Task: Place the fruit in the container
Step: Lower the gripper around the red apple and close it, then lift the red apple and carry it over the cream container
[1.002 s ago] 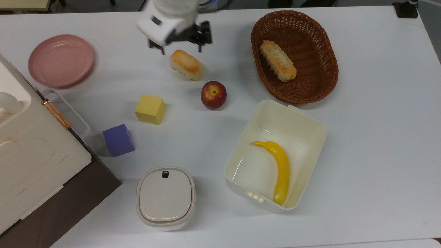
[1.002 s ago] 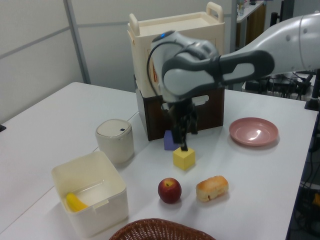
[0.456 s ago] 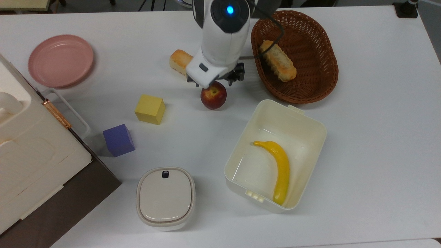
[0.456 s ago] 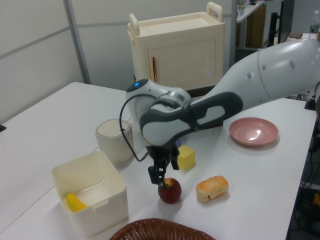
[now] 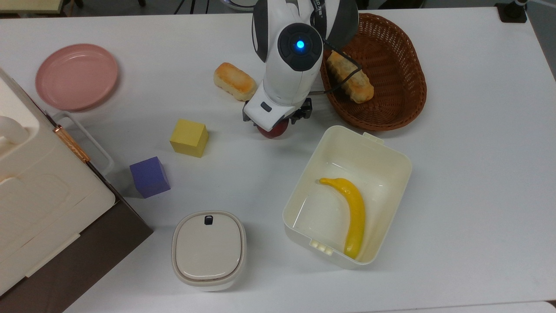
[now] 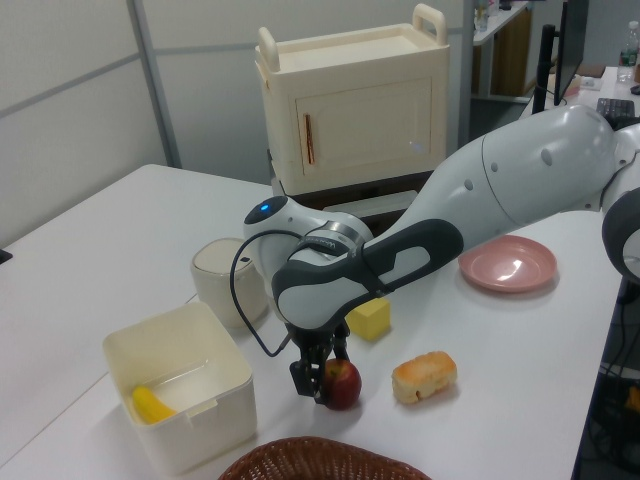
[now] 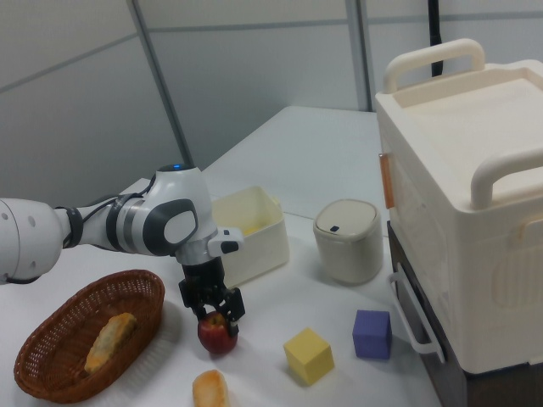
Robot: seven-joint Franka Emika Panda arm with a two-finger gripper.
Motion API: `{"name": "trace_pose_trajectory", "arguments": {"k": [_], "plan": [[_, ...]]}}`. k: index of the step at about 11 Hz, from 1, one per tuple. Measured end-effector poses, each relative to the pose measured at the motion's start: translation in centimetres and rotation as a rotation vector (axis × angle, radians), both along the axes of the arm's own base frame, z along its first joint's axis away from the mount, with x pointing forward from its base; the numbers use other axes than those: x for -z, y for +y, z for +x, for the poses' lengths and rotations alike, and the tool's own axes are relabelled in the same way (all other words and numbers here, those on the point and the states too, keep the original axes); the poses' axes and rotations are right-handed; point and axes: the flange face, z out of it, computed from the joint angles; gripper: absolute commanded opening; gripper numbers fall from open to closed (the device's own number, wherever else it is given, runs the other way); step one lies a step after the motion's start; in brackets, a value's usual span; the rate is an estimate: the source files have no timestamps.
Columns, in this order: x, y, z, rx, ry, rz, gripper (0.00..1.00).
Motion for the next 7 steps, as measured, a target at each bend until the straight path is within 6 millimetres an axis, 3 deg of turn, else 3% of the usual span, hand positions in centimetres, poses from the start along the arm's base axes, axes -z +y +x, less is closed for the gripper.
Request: {"name": "trace_pose_trajectory", "arguments": {"k": [3,4,7], "plan": [[-1.7,-0.4,0.1,-0.015,0.008,-0.038,0.52],[-4.1,-0.8,0.3,-0.009,0.011,-0.051,0.52],[-16.4,-1.9,1.6,0.019,-0.149,-0.02,0.52]]}}
